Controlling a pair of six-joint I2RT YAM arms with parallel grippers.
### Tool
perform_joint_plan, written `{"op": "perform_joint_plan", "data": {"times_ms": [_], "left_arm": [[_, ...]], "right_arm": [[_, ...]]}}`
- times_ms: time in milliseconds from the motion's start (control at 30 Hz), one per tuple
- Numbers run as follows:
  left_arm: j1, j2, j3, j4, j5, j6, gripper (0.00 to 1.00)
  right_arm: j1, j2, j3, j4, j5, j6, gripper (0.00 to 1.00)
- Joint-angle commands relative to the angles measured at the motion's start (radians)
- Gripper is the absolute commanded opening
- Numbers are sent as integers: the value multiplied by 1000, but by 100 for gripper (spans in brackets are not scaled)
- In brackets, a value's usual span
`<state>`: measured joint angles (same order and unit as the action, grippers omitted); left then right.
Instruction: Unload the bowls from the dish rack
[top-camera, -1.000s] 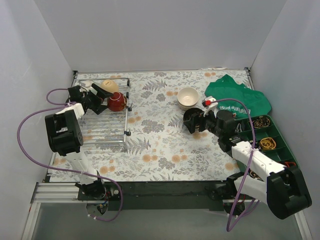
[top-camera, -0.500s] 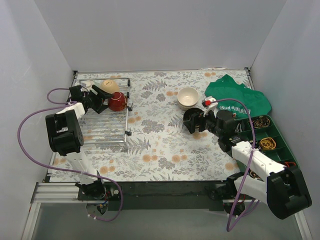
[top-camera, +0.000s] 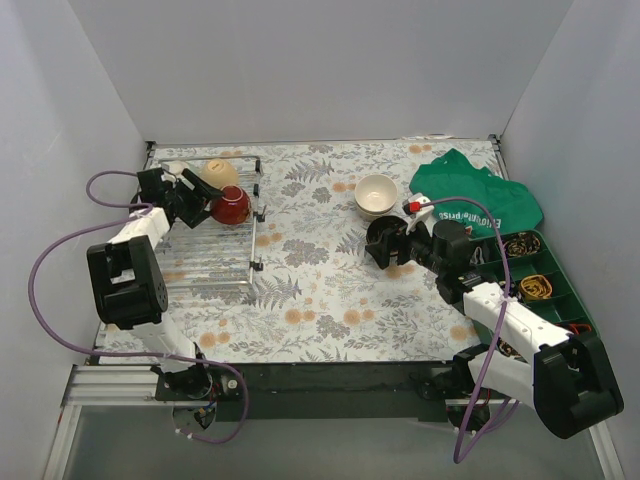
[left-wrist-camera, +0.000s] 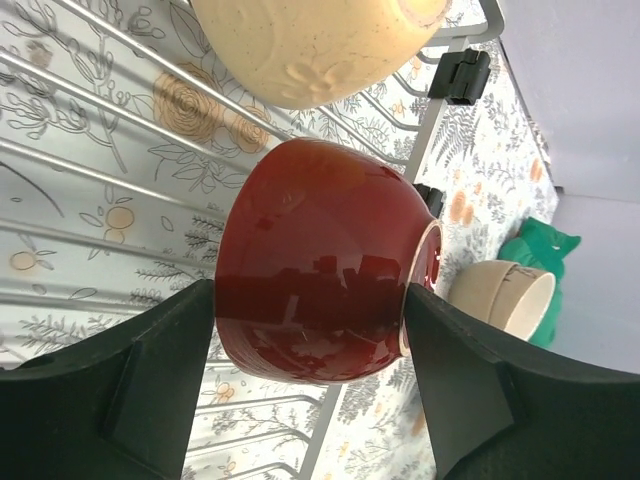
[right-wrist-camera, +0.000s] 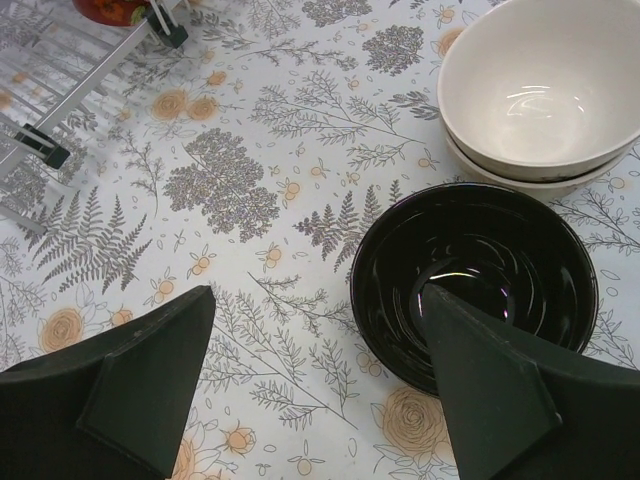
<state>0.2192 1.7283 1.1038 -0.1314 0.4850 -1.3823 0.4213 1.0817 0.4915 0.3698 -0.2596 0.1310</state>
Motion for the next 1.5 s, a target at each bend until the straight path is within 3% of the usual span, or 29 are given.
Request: {"op": "perform_joint_plan", "data": {"times_ms": [0, 233, 567, 933, 1467], "left_arm": [[-4, -116, 7, -28, -78, 77, 31], [-4, -180, 11, -47, -132, 135, 17], [-82, -325, 10, -50, -249, 317, 10], [-435, -554, -65, -10, -535, 679, 6], [-909, -805, -343, 79, -522, 1244, 1]], "right_arm": [[5, -20, 38, 29, -40, -8, 92], [14, -45, 51, -6, -56, -2, 90], [48, -77, 93, -98, -75, -21, 90], [106, -95, 153, -189, -109, -47, 89], [123, -91, 262, -279, -240, -83, 90]]}}
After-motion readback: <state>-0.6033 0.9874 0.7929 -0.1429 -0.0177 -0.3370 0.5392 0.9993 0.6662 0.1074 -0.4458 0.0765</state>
